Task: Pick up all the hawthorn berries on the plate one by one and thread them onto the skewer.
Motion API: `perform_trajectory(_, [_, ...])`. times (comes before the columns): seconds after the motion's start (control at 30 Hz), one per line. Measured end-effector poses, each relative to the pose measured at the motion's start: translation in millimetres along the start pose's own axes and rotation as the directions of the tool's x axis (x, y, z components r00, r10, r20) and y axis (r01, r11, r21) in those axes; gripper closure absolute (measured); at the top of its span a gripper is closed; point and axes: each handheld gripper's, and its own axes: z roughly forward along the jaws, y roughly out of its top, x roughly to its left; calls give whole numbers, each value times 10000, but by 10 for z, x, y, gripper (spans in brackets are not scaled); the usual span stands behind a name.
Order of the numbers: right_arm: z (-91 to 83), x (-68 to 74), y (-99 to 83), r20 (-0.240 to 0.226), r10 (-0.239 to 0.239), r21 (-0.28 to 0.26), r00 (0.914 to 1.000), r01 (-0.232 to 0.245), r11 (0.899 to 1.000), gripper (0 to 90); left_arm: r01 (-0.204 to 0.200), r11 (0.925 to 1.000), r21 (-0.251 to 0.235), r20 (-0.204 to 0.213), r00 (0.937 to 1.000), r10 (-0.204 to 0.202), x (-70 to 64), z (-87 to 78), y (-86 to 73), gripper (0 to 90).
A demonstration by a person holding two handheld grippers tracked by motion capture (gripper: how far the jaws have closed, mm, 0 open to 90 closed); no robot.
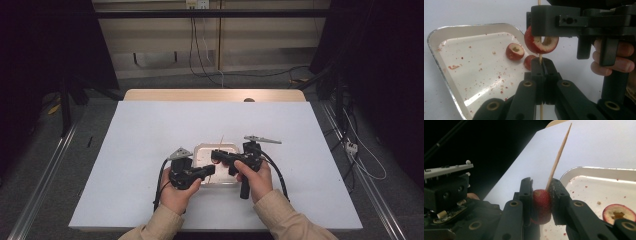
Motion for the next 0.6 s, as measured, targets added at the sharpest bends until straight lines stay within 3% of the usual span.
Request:
perform_trajectory(0.13, [-37, -40, 40, 163, -68, -295, 9998, 73, 9995, 745, 81, 9992, 379, 25, 10000, -82, -11, -2, -8, 850])
perform_trajectory(0.27, [-79, -61, 72, 146, 24, -472, 9999, -17, 9989, 745, -13, 9975, 708, 233, 9997, -3, -18, 31, -19, 885])
perform_trajectory(0.37, [-82, -50, 66, 166, -115, -459, 9998, 123, 9989, 745, -80, 9954, 955, 102, 9999, 71, -46, 44, -9, 898])
perform_trajectory(0.43, [-74, -36, 50, 180, -155, -515, 9997, 164, 9985, 745, 64, 9976, 687, 69, 10000, -69, -44, 39, -19, 900])
perform_trajectory(0.6, [-50, 11, 22, 147, -331, -426, 9993, 337, 9985, 745, 222, 9975, 674, 187, 9995, -235, -22, 4, -3, 900])
